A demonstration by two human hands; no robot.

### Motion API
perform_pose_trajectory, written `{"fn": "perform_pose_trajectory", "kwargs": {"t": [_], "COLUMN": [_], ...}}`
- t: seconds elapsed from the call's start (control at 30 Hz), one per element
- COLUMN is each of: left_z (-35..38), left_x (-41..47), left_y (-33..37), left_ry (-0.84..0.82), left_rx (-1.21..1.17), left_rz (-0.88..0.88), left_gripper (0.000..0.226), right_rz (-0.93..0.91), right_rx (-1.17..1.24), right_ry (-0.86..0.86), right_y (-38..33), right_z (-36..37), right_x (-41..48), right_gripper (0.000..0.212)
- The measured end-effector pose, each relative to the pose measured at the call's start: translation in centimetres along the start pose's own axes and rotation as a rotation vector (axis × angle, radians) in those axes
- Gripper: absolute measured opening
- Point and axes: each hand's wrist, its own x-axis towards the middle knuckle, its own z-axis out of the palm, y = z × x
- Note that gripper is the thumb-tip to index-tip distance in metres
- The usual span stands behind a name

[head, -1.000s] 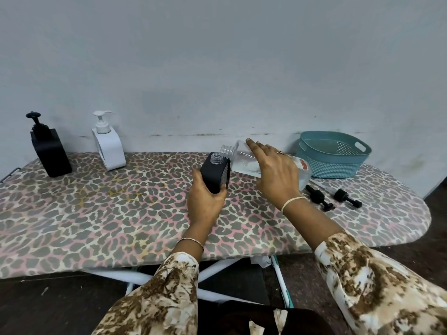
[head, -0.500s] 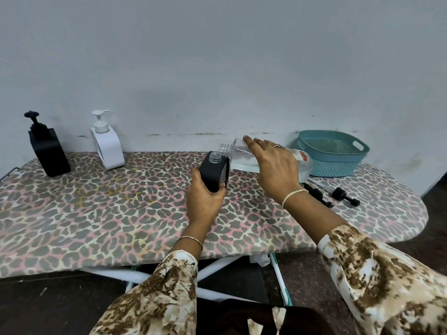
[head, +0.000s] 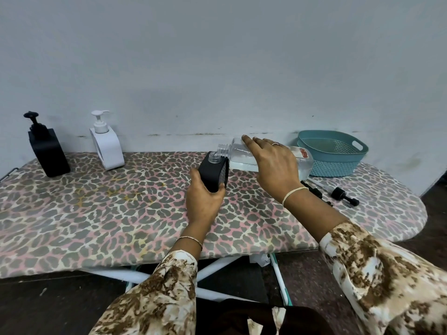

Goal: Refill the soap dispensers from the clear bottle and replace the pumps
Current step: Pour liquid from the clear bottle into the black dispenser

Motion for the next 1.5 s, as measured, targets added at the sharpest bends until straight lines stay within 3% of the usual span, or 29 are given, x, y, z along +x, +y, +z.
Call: {"fn": "perform_pose_trajectory", "kwargs": {"t": [0.53, 0.93, 1.5], "left_z": [-0.1, -0.5, -1.5], "left_x": [0.1, -0.2, 0.6], "left_y": [0.1, 0.6, -0.3], "left_ry": [-0.01, -0.032, -0.239], "left_rx": [0.008, 0.036, -0.079], "left_rz": [-0.028, -0.074, -0.218], "left_gripper": [0.064, 0.054, 0.085], "right_rz": [0.003, -0.002, 0.012], "right_rx": [-0.026, -0.013, -0.006], "right_ry": [-0.019, -0.015, -0.04], "right_y": [-0.2, -0.2, -0.4], "right_z": [-0.5, -0.6, -1.1], "right_x": [0.0, 0.0, 0.0], "right_gripper": [0.08, 0.077, 0.078]}}
